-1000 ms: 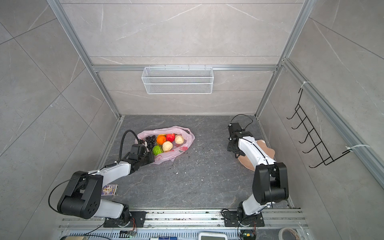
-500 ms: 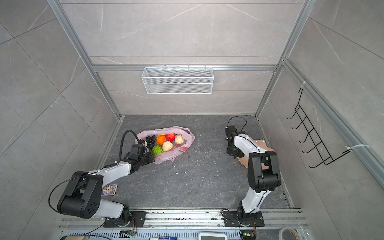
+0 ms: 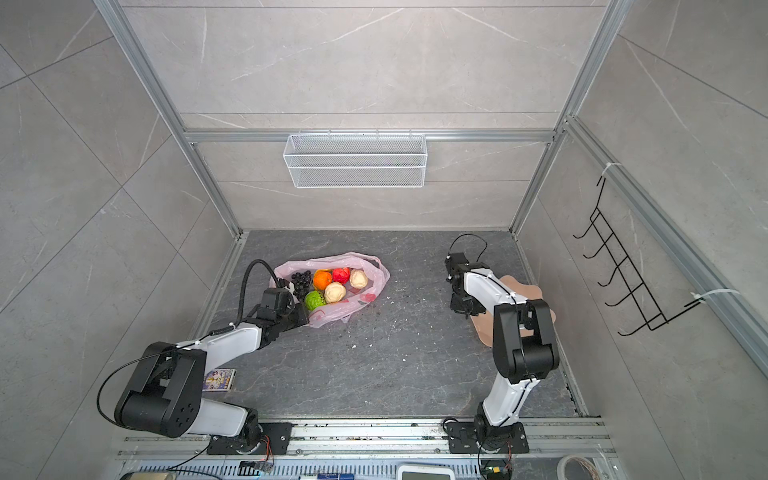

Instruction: Take the fake fruits out of the plastic bag

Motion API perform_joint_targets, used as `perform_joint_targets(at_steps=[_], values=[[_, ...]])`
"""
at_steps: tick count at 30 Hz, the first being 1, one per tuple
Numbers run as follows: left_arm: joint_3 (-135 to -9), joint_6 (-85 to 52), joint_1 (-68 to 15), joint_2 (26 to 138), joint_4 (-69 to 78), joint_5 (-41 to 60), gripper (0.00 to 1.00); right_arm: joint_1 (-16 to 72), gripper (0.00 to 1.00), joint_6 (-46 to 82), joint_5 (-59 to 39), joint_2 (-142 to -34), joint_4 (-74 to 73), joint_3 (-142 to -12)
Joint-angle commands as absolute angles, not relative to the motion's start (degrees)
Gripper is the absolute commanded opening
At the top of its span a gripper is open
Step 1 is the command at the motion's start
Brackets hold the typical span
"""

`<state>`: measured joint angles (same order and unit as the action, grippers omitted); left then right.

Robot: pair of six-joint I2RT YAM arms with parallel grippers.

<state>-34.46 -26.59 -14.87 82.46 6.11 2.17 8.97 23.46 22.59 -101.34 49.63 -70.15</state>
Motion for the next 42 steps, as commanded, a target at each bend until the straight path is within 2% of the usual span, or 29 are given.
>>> perform_joint_targets(at_steps=[1, 7, 19, 35, 40, 42], values=[[-34.2, -26.9, -15.1, 82.4, 8.4, 2.9, 0.15, 11.0, 0.16, 22.9, 23.6, -100.9, 52.3, -71.4], [-34.1, -26.9, -15.1, 82.4, 8.7, 2.7, 0.15, 15.8, 0.14, 22.7, 23.5, -100.1, 54.9, -72.1], [-34.0, -26.9, -15.1, 82.5, 9.0, 2.1, 0.15, 31.1, 0.12, 23.9, 21.4, -100.1, 61.1, -74.6], [-33.8, -26.5, -15.1, 82.0, 8.8, 0.6, 0.15, 58.6, 0.12, 30.8, 12.7, -101.7, 69.5, -73.9], [-33.8, -26.4, -15.1, 82.2, 8.7, 0.4, 0.15, 64.4, 0.16, 32.6, 12.8, -104.6, 69.6, -77.2], [-33.7, -26.4, -15.1, 82.2, 8.8, 0.4, 0.15, 64.4, 0.23, 32.9, 14.2, -105.0, 69.2, -77.3]])
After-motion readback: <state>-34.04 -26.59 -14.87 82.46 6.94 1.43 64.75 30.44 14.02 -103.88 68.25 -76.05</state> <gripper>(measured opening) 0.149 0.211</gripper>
